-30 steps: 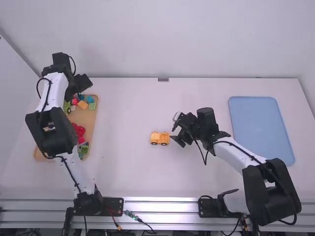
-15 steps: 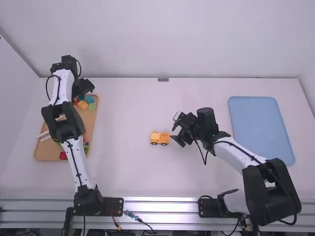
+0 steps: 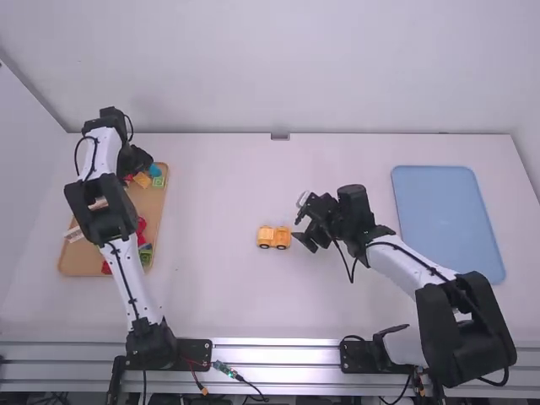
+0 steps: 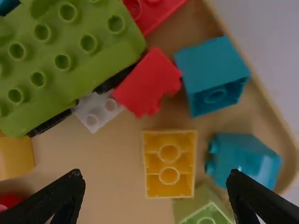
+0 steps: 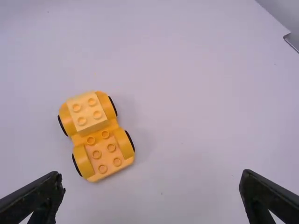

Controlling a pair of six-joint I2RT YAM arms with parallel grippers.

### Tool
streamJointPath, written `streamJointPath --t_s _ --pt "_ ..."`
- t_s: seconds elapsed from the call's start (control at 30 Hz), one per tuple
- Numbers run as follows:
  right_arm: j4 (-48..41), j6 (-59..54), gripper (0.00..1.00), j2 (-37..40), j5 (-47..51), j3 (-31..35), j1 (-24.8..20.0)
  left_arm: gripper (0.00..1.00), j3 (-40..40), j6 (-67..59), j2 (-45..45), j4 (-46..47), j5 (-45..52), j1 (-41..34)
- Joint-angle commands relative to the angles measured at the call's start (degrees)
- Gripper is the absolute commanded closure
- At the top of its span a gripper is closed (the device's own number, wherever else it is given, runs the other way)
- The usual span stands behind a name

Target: Assemble lego blocks to make yellow taxi

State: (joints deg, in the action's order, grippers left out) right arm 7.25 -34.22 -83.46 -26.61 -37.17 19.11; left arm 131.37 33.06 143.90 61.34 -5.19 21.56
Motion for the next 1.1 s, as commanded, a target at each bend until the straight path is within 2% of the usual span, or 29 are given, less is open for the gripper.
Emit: streamJointPath --t_s 0.0,0.17,0.5,0.8,1.03,1.07 --pt "-0.24 0.19 0.0 0.71 0.13 -0.79 0.0 0.19 -1.44 0.22 0.46 -0.33 0.57 0.28" --pt "-0.24 -0.03 0.01 0.71 0.13 -0.76 0.0 0.24 -3.52 -0.98 0.46 -2.95 2.34 -0.17" --pt "-0.26 -0.01 0.01 0.71 0.17 -0.74 0.0 0.24 -4.98 -1.46 0.46 -4.92 2.47 -0.17" --pt "-0.26 -0.01 0.01 0.71 0.15 -0.74 0.0 0.29 -8.74 -1.33 0.46 -7.96 3.72 -0.17" --pt "-0.46 -0.03 0.01 0.71 0.13 -0.74 0.0 0.36 -8.79 -1.36 0.46 -8.41 3.61 -0.17" --pt "-0.46 -0.01 0.01 0.71 0.15 -0.74 0.02 0.41 -8.83 -1.31 0.46 -8.31 3.87 -0.17"
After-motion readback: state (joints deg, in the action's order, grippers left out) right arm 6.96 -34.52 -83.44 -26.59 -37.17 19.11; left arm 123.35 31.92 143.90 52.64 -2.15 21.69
